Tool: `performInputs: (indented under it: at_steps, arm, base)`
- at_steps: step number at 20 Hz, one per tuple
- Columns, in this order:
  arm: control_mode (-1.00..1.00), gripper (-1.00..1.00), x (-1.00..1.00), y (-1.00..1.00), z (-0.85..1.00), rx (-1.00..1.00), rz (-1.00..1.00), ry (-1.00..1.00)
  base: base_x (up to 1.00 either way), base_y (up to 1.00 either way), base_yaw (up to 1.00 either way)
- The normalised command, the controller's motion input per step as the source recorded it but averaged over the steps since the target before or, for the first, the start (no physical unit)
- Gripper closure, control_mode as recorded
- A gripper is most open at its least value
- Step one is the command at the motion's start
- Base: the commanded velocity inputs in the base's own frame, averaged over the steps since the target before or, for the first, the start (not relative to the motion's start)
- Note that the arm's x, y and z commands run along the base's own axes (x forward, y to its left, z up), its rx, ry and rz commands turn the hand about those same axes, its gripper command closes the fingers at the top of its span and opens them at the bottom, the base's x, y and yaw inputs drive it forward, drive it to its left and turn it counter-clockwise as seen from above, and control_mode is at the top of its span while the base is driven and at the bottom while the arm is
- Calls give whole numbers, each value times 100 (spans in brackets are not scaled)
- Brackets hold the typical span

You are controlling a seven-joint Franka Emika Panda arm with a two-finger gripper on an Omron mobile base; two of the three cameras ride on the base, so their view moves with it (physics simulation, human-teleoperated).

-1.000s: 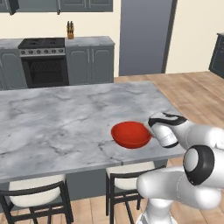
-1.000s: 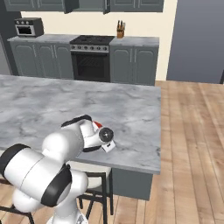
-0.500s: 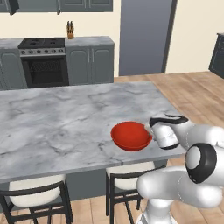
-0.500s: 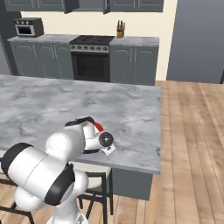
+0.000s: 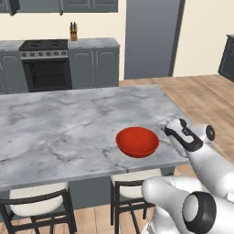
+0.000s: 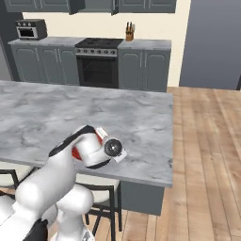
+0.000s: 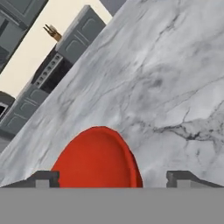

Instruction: Pick up the bowls from the cabinet and place each bowl in front of a stool on the dining counter.

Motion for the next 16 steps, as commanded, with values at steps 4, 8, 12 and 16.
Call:
performInputs:
  at_steps: [4, 8, 12, 16]
  arm:
    - [-100, -100, -100, -19, 100, -9, 1, 1]
    - [-100, -100, -96, -4, 100, -11, 5, 2]
    - [-100, -100, -50, -4, 100, -12, 2, -5]
    - [-100, -100, -16, -38, 97, -2, 0, -5]
  base:
    - [0, 0, 0]
    - [0, 0, 0]
    - [0, 0, 0]
    - [0, 0, 0]
